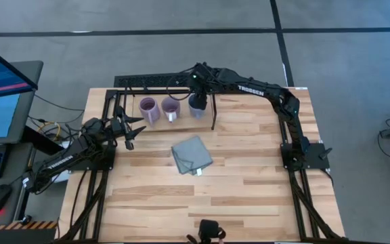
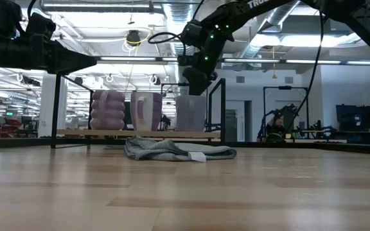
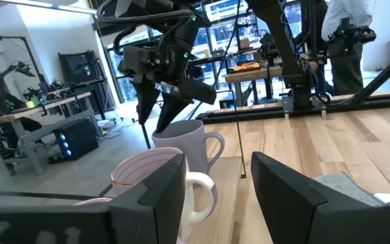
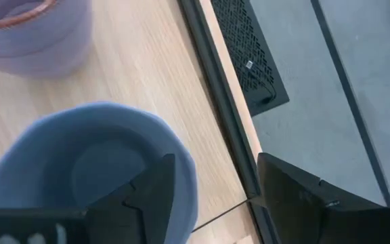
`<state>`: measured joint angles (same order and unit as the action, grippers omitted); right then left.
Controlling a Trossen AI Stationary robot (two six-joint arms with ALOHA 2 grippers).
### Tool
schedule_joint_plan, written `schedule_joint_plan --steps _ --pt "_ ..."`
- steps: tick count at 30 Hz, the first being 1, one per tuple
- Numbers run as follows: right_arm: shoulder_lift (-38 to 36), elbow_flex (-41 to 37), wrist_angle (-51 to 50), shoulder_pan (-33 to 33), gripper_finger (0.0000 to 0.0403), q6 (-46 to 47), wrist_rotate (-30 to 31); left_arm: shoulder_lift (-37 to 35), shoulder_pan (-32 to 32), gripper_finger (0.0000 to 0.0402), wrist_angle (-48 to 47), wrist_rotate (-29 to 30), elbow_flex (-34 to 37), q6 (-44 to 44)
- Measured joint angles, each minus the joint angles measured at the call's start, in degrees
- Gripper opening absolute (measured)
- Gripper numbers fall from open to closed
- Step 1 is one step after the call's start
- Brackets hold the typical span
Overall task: Stack small to large cups/mugs on shelf
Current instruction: Put the blue mug on the shelf
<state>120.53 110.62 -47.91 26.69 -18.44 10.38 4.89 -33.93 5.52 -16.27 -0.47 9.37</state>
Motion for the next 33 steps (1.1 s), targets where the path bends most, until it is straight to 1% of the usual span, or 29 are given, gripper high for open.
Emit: schedule_joint_plan --steps 7,10,13,18,20,25,33 --pt "0.0 0.0 -0.2 -0.6 0.0231 0.0 -0.2 0.0 0.0 0.0162 0.0 0.0 0.0 0.0" --pt "0.0 0.0 -1.8 -1.2 0.0231 0.0 -0.3 0.0 0.0 0.0162 0.0 0.0 0.0 0.0" --pt "0.0 1.3 -5.4 -1.7 0.0231 0.0 -0.4 0.0 0.0 0.0162 0.0 0.0 0.0 0.0" --pt "0.0 4.3 -5.9 -2.1 0.0231 1.3 -0.5 0.0 0.0 0.0162 0.0 0.0 0.0 0.0" --pt "-0.1 6.0 -6.3 -2.0 0.0231 1.3 -1.9 0.0 0.0 0.0162 0.0 0.0 0.0 0.0" --pt "-0.1 8.1 -9.1 -2.2 0.0231 1.1 -8.9 0.0 0.0 0.0162 0.0 0.0 0.0 -0.3" --pt "0.7 8.1 -13.3 -2.2 0.0231 2.2 -9.1 0.0 0.0 0.0162 0.0 0.0 0.0 -0.3"
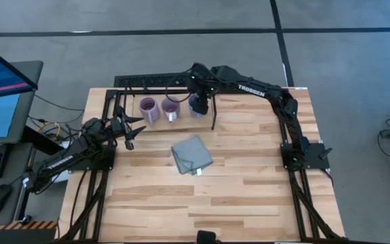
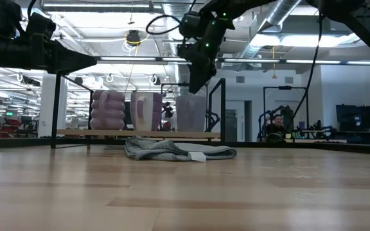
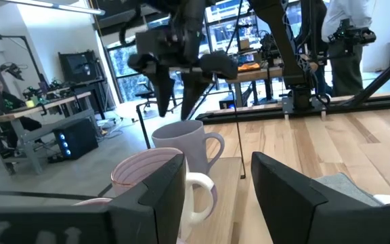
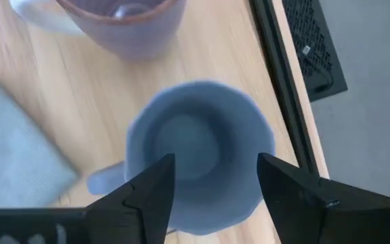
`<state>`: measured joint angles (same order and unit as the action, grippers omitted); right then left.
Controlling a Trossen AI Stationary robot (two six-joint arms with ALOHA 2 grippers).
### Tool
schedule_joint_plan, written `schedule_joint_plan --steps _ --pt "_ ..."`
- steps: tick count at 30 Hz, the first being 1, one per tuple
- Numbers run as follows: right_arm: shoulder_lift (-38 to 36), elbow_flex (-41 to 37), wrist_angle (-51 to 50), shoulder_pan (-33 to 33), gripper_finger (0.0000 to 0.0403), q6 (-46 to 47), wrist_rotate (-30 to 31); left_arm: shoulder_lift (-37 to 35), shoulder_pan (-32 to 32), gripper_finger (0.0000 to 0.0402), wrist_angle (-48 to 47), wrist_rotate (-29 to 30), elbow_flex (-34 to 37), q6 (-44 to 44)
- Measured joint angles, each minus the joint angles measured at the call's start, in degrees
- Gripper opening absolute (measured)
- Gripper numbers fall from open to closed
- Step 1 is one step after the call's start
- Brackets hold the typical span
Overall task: Stack small to large cups/mugs on shelf
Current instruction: Put the blue mug on the shelf
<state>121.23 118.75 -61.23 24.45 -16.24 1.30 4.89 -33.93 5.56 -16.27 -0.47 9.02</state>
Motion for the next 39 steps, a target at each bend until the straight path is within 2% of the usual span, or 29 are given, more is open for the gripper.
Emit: schedule_joint_plan --steps 17,39 --pt "0.0 0.0 0.0 -0.1 0.0230 4.3 0.0 0.0 0.0 0.0162 0.0 0.0 0.0 0.0" --pt "0.0 -4.7 6.6 0.5 0.0230 1.3 -1.3 0.0 0.0 0.0162 0.0 0.0 0.0 0.1"
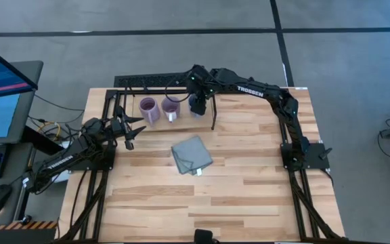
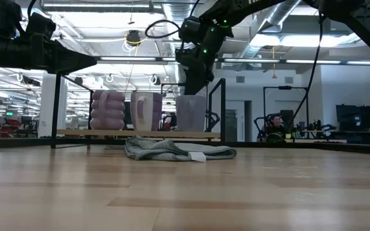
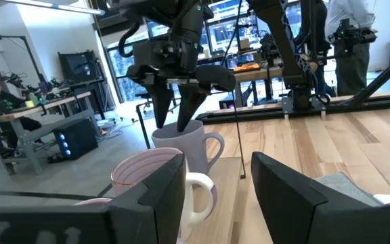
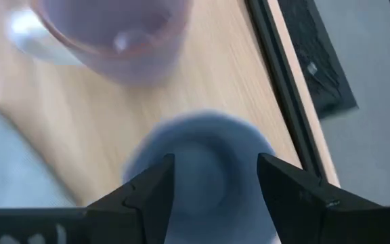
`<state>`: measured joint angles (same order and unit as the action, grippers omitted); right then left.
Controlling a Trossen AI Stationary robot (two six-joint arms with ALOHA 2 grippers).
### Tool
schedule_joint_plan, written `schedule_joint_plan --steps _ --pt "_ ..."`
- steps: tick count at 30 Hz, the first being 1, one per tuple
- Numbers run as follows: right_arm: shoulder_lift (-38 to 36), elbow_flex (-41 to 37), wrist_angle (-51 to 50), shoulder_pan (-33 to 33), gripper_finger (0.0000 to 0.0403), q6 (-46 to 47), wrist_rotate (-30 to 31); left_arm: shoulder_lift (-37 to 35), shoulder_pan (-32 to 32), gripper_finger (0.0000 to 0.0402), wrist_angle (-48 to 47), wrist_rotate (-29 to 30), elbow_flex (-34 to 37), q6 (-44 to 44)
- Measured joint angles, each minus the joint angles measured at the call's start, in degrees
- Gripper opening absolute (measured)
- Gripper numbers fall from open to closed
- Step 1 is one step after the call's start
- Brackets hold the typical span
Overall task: Stack small to large cups/mugs on shelf
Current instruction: Put the blue mug on the shelf
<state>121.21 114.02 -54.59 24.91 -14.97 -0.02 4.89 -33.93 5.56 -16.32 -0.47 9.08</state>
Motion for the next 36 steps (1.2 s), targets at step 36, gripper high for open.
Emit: schedule_joint_plan --steps 36 --pt "0.0 -2.1 7.3 0.0 0.0230 1.5 -3.2 0.0 0.0 0.0162 0.0 0.0 0.0 0.3"
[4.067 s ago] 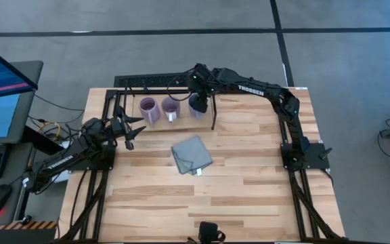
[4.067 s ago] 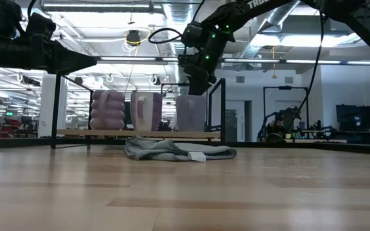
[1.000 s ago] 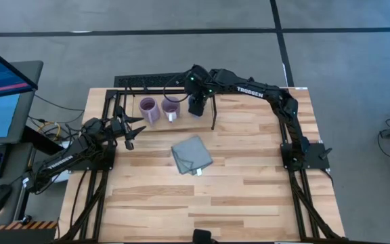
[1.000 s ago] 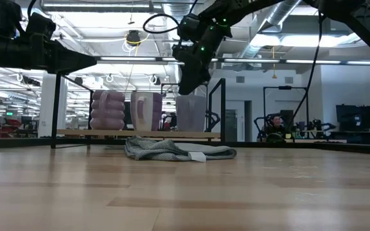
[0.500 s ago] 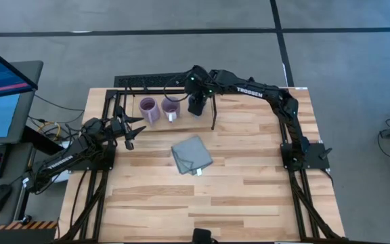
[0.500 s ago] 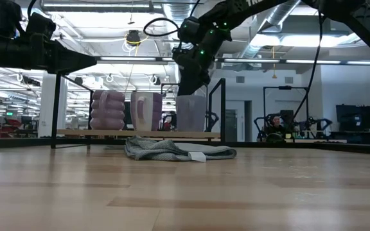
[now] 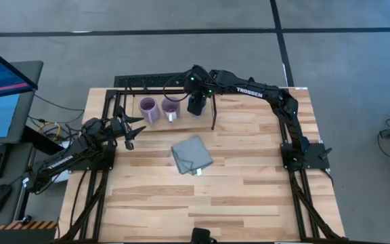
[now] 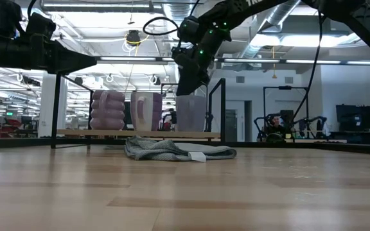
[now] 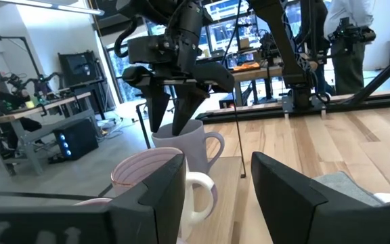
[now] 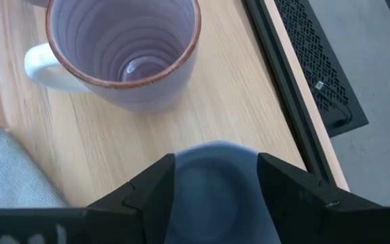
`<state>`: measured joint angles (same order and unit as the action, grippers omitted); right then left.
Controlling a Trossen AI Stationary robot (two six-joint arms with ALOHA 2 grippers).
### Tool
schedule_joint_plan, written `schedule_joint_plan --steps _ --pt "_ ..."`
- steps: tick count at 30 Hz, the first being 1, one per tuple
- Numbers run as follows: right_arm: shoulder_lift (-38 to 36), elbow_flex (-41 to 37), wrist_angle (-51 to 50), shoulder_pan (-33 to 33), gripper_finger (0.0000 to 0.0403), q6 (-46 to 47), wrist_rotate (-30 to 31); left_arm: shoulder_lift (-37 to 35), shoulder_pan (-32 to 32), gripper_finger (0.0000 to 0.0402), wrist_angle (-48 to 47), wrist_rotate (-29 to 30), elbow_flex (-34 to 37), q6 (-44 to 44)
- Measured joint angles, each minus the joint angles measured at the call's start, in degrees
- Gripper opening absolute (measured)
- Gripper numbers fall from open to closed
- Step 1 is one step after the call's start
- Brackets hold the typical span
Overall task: Stack small to large cups/mugs on shelf
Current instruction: Put the blue mug on the shelf
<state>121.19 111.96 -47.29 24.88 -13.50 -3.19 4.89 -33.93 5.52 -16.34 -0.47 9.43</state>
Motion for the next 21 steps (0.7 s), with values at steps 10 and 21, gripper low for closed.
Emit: schedule_joint_plan --steps 10,21 --pt "0.0 0.0 -1.1 0.0 0.0230 0.0 0.1 0.0 0.0 0.0162 0.0 0.0 0.0 0.0" --pt "0.0 0.0 -1.5 0.3 0.0230 0.6 0.1 0.0 0.0 0.0162 0.0 0.0 0.0 0.0"
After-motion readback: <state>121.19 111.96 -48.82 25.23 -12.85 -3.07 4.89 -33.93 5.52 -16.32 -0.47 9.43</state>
